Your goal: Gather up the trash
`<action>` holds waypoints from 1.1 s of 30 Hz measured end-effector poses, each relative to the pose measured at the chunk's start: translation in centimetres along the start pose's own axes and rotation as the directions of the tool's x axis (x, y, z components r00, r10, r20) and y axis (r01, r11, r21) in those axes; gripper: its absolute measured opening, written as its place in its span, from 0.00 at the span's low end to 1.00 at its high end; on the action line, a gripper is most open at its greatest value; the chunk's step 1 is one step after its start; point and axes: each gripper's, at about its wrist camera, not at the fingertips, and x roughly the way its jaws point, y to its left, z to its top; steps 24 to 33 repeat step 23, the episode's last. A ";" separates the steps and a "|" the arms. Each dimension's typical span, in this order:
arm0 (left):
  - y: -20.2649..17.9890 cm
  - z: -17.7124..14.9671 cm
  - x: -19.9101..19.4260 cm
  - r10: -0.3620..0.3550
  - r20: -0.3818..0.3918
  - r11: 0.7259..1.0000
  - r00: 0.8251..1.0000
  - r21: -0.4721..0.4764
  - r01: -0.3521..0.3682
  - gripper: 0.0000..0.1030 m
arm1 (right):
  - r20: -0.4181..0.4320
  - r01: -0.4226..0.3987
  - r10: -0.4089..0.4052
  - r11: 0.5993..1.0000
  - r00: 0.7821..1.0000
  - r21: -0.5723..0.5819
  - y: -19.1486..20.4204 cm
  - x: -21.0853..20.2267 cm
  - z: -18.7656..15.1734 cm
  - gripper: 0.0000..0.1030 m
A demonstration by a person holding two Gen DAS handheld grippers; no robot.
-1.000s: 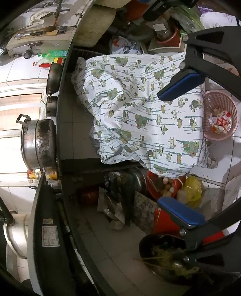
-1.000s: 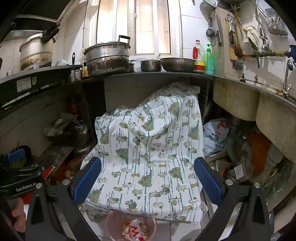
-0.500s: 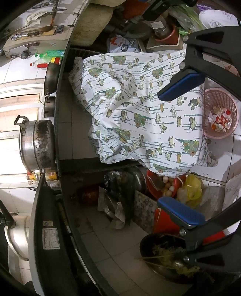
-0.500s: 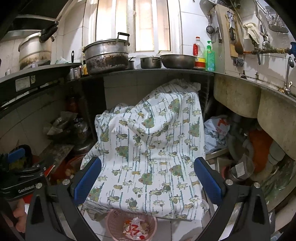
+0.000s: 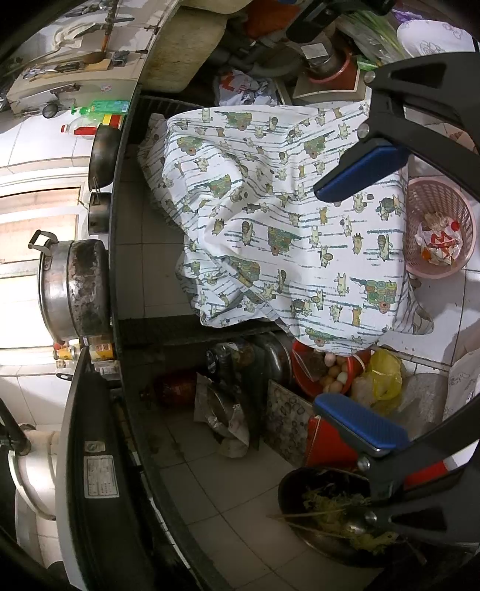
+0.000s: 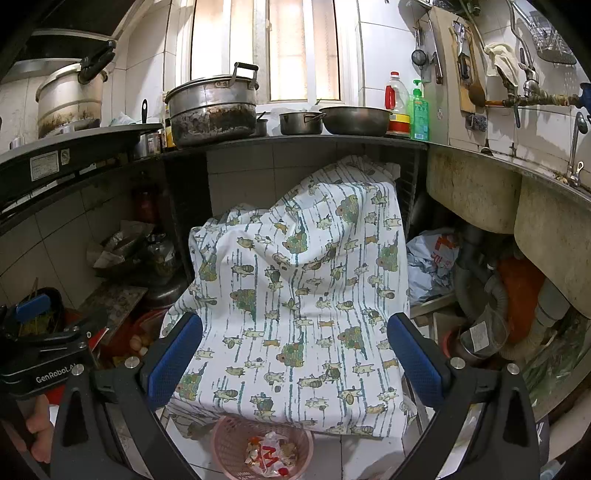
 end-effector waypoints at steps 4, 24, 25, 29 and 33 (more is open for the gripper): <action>0.2 0.0 -0.2 0.005 0.011 1.000 1.000 0.000 -0.005 1.00 | 0.001 0.002 -0.002 1.000 1.000 -0.002 0.0 0.0 0.0 0.98; 0.2 0.1 -0.1 0.028 0.018 1.000 0.999 0.005 -0.028 1.00 | -0.008 -0.004 0.004 1.000 1.000 -0.002 -0.2 0.1 -0.1 0.98; 0.2 0.1 -0.1 0.028 0.018 1.000 0.999 0.005 -0.028 1.00 | -0.008 -0.004 0.004 1.000 1.000 -0.002 -0.2 0.1 -0.1 0.98; 0.2 0.1 -0.1 0.028 0.018 1.000 0.999 0.005 -0.028 1.00 | -0.008 -0.004 0.004 1.000 1.000 -0.002 -0.2 0.1 -0.1 0.98; 0.2 0.1 -0.1 0.028 0.018 1.000 0.999 0.005 -0.028 1.00 | -0.008 -0.004 0.004 1.000 1.000 -0.002 -0.2 0.1 -0.1 0.98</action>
